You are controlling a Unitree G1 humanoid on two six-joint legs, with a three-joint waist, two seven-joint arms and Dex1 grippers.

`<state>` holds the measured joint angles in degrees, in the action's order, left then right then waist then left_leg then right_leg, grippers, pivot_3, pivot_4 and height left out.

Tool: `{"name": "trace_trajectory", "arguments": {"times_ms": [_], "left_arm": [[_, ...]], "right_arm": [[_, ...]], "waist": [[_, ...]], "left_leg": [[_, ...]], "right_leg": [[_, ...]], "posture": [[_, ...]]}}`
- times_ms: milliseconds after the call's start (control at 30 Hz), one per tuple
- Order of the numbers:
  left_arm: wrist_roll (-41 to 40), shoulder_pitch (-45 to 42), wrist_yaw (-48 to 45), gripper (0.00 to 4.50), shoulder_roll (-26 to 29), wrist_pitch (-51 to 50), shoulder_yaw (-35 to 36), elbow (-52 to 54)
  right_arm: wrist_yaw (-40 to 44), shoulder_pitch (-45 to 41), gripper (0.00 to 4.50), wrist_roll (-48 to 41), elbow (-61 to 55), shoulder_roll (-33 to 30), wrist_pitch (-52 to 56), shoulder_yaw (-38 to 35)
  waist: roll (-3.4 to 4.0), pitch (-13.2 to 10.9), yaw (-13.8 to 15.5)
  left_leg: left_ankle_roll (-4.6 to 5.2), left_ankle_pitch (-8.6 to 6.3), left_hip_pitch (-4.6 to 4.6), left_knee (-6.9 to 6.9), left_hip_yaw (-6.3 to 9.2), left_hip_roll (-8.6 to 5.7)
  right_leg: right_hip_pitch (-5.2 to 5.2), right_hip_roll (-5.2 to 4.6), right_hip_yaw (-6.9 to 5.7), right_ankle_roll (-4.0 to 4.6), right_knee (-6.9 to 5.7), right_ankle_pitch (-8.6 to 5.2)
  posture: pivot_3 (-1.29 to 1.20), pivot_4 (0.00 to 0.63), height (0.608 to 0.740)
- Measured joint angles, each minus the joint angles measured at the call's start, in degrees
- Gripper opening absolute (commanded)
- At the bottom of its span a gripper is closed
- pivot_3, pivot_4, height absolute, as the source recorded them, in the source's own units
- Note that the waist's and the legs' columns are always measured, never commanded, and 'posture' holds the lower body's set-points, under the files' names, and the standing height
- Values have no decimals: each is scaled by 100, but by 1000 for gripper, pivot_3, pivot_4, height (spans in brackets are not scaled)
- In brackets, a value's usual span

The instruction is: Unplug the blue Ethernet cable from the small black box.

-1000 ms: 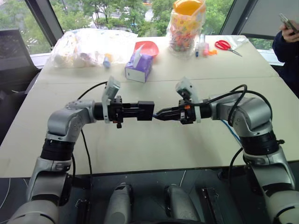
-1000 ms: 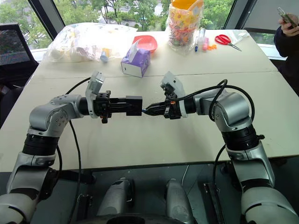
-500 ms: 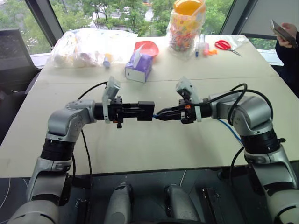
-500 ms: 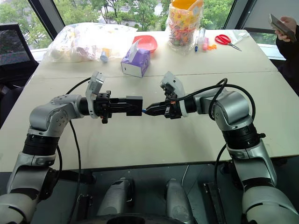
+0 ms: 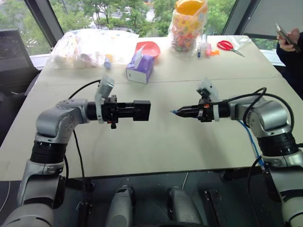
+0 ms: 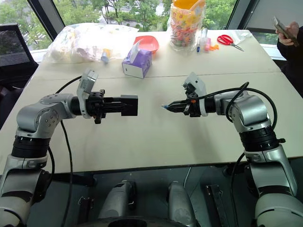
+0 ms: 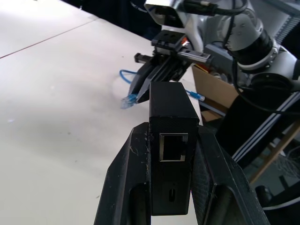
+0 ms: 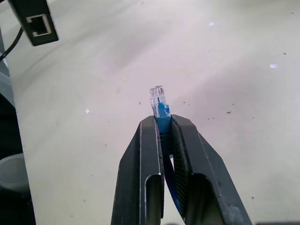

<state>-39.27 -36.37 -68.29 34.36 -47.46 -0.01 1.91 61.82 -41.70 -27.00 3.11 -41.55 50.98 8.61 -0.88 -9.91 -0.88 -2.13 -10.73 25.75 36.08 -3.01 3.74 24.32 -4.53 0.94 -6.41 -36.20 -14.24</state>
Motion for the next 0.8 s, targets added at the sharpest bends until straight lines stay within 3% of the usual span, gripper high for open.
{"name": "trace_trajectory", "arguments": {"times_ms": [133, 367, 400, 433, 533, 633, 667, 800], "left_arm": [[-24, -2, 204, 494, -21, -108, 2, 126], [312, -22, 900, 494, -561, 248, -138, 55], [431, -6, 1003, 494, -658, 416, -156, 10], [633, 9, 1137, 494, -776, 680, -208, -66], [1486, 59, 1542, 494, -1068, 1801, -553, -531], [1837, 121, 1694, 494, -1424, 2443, -707, -997], [1923, 123, 1734, 494, -1550, 2644, -749, -1177], [2207, 34, 1872, 494, -1872, 3356, -764, -2002]], "right_arm": [[-295, -40, 41, 351, 519, 72, -601, -93], [-2157, -931, 41, 1596, 2966, 876, -2095, -172], [-2356, -1044, 845, 1693, 3234, 950, -2179, -223], [-2532, -1120, 1059, 1779, 3466, 986, -2267, -262], [-2788, -1213, 2629, 1883, 3791, 1167, -2350, -378], [-3046, -1213, 4127, 1889, 3822, 1274, -2279, -563], [-3137, -1203, 4456, 1885, 3760, 1280, -2197, -635], [-3338, -865, 4456, 1711, 2789, 1245, -1641, -1025]], "waist": [[0, 0, 9], [1, -1, 14], [1, -1, 16], [0, -1, 25], [1, 0, 20], [4, -2, 19], [4, -2, 25], [5, -2, 38]], "left_leg": [[0, 0, 0, 4, -1, -1], [0, 1, 3, 4, -3, -2], [0, 1, 4, 4, -2, -2], [0, 1, 7, 1, -2, -2], [2, 0, 6, -4, -4, -3], [2, 0, 9, -4, -5, -2], [2, 0, 9, -3, -5, -3], [2, -1, 10, -3, -4, -2]], "right_leg": [[-1, 0, 1, -1, 0, 0], [-1, 0, 2, -6, 0, 4], [-1, 0, 2, -12, 0, 7], [-1, 0, 1, -20, 0, 11], [-1, 0, 1, -23, 2, 13], [2, 0, 0, -25, 1, 14], [2, 0, 1, -25, 0, 14], [2, 0, 0, -26, 0, 14]], "posture": [[0, 150, 735], [0, 150, 735], [0, 150, 735], [0, 150, 735], [0, 150, 735], [0, 150, 735], [0, 150, 735], [0, 150, 735]]}}
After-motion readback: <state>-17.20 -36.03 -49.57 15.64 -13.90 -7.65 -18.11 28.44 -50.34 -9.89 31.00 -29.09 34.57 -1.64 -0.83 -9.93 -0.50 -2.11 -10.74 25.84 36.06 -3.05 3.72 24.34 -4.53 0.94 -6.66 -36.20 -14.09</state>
